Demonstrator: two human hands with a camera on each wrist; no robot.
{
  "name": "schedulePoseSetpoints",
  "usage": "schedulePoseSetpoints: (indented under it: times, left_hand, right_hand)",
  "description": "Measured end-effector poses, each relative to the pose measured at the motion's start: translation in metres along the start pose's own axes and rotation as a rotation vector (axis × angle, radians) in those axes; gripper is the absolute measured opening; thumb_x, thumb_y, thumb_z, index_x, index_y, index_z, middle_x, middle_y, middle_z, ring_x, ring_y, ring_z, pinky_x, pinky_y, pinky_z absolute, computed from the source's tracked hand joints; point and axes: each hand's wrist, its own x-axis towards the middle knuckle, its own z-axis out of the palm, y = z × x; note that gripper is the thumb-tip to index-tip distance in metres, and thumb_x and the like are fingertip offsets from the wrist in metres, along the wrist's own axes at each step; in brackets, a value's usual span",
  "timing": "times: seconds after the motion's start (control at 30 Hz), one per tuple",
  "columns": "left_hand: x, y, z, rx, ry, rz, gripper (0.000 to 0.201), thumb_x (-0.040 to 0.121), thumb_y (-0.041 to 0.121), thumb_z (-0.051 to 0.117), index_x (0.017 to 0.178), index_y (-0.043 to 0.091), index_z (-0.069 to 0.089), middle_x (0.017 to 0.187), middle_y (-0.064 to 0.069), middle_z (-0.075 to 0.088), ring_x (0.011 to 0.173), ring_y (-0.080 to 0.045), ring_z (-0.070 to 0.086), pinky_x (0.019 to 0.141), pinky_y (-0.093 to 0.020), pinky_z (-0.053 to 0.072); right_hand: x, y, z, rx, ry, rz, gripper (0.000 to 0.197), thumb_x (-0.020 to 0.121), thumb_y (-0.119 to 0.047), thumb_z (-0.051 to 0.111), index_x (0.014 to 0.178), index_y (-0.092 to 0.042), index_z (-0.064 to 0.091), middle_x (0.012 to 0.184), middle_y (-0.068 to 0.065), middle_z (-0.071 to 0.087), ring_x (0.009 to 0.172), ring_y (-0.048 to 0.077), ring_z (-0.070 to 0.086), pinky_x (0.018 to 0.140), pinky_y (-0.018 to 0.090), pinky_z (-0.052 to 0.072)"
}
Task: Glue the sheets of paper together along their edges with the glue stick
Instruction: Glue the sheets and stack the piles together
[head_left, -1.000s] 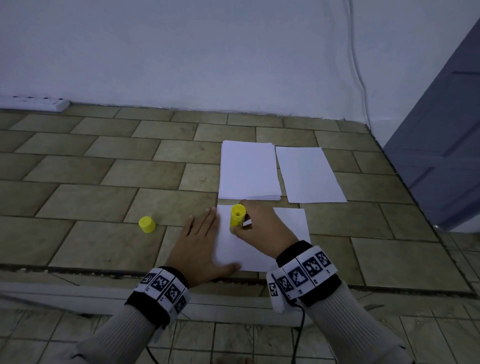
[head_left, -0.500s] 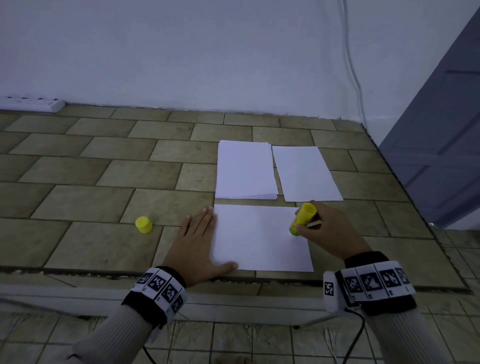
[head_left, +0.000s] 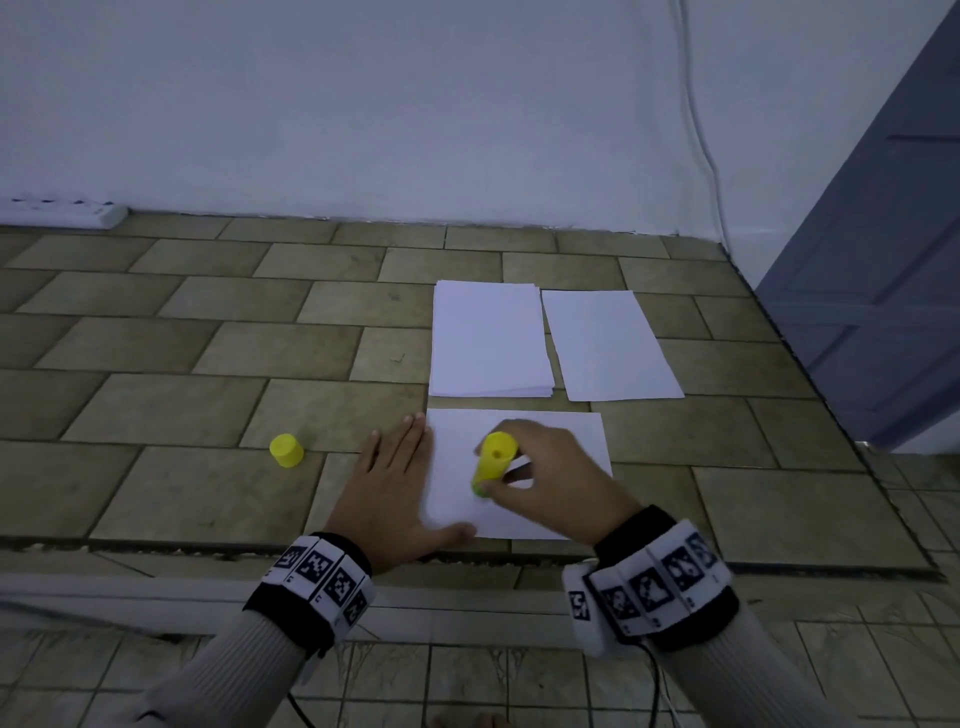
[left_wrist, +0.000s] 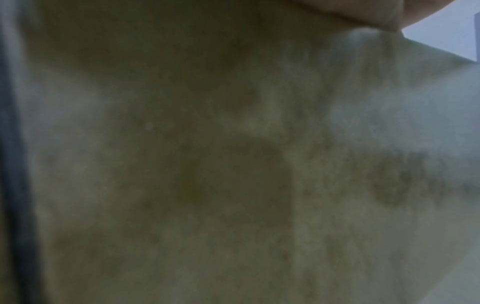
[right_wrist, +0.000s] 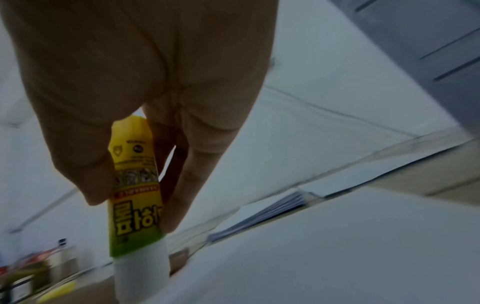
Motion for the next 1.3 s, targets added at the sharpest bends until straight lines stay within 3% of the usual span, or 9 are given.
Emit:
schedulePoseSetpoints:
  times: [0.13, 0.2, 0.3, 0.43, 0.53, 0.7, 1.07, 1.2, 1.3]
  left_hand:
    - [0.0, -0.001, 0.006, -0.057, 0.073, 0.037, 0.123, 0.073, 0.092, 0.006, 0.149, -0.002, 0.029, 0.159, -0.017, 0.02, 0.148, -0.029, 0.018, 0.12, -0.049, 0.011]
    - [0.0, -0.002, 0.009, -0.068, 0.122, 0.066, 0.103, 0.082, 0.077, 0.025, 0.142, -0.005, 0.042, 0.152, -0.021, 0.035, 0.141, -0.034, 0.034, 0.116, -0.053, 0.024]
    - [0.001, -0.005, 0.013, -0.02, 0.147, 0.094, 0.097, 0.075, 0.068, 0.04, 0.138, -0.006, 0.046, 0.147, -0.023, 0.042, 0.136, -0.037, 0.041, 0.113, -0.055, 0.03]
    - [0.002, -0.004, 0.012, -0.042, 0.12, 0.06, 0.106, 0.075, 0.075, 0.035, 0.144, -0.005, 0.038, 0.154, -0.02, 0.032, 0.144, -0.033, 0.03, 0.118, -0.05, 0.018]
    - [0.001, -0.003, 0.007, -0.014, 0.079, 0.04, 0.125, 0.071, 0.093, 0.01, 0.15, -0.003, 0.026, 0.16, -0.016, 0.018, 0.148, -0.028, 0.018, 0.12, -0.051, 0.013]
    - [-0.001, -0.002, 0.001, 0.017, 0.007, -0.008, 0.142, 0.051, 0.102, -0.003, 0.154, 0.005, -0.003, 0.162, -0.007, -0.012, 0.15, -0.018, -0.011, 0.12, -0.042, -0.01]
    - [-0.001, -0.003, 0.004, 0.0, 0.022, -0.002, 0.137, 0.058, 0.101, 0.005, 0.154, 0.004, 0.001, 0.163, -0.008, -0.008, 0.15, -0.019, -0.008, 0.121, -0.044, -0.006]
    - [-0.001, -0.002, 0.003, -0.007, 0.019, -0.002, 0.137, 0.058, 0.101, 0.005, 0.154, 0.004, 0.001, 0.163, -0.009, -0.008, 0.15, -0.019, -0.008, 0.121, -0.044, -0.006]
    - [-0.001, -0.001, 0.002, -0.003, 0.017, -0.003, 0.139, 0.056, 0.102, 0.002, 0.154, 0.004, 0.0, 0.163, -0.009, -0.009, 0.15, -0.019, -0.009, 0.121, -0.044, -0.006]
  right_hand:
    - [0.014, -0.014, 0.03, -0.109, -0.077, -0.067, 0.022, 0.079, -0.017, 0.072, 0.096, -0.009, 0.059, 0.095, 0.007, 0.063, 0.083, 0.016, 0.058, 0.073, 0.03, 0.049]
    - [0.019, -0.018, 0.04, -0.15, -0.109, -0.066, 0.022, 0.08, -0.02, 0.072, 0.093, -0.015, 0.055, 0.097, 0.009, 0.062, 0.08, 0.014, 0.051, 0.07, 0.026, 0.041]
    - [0.021, -0.018, 0.044, -0.167, -0.128, -0.057, 0.024, 0.08, -0.02, 0.072, 0.097, -0.01, 0.058, 0.1, 0.01, 0.061, 0.082, 0.01, 0.046, 0.071, 0.022, 0.035]
    - [0.016, -0.015, 0.038, -0.141, -0.102, -0.059, 0.019, 0.081, -0.017, 0.07, 0.093, -0.008, 0.059, 0.095, 0.011, 0.062, 0.079, 0.016, 0.052, 0.072, 0.029, 0.043]
    - [0.008, -0.006, 0.026, -0.097, -0.097, -0.021, 0.022, 0.08, -0.018, 0.071, 0.097, -0.006, 0.062, 0.096, 0.009, 0.063, 0.085, 0.02, 0.061, 0.077, 0.038, 0.053]
    - [-0.012, 0.014, -0.001, -0.001, -0.065, 0.016, 0.024, 0.078, -0.017, 0.072, 0.1, -0.011, 0.066, 0.099, 0.001, 0.065, 0.088, 0.012, 0.064, 0.076, 0.032, 0.057]
    - [-0.059, 0.041, -0.056, 0.014, 0.06, 0.104, 0.022, 0.068, -0.024, 0.072, 0.089, -0.017, 0.07, 0.088, -0.007, 0.07, 0.08, 0.007, 0.067, 0.071, 0.02, 0.056]
    - [-0.069, 0.05, -0.073, -0.044, 0.067, 0.18, 0.024, 0.07, -0.008, 0.079, 0.088, -0.022, 0.069, 0.085, -0.008, 0.07, 0.08, 0.005, 0.066, 0.072, 0.021, 0.054]
    - [-0.071, 0.05, -0.077, -0.118, 0.061, 0.181, 0.025, 0.07, -0.011, 0.08, 0.088, -0.025, 0.068, 0.087, -0.009, 0.07, 0.08, 0.005, 0.064, 0.067, 0.019, 0.054]
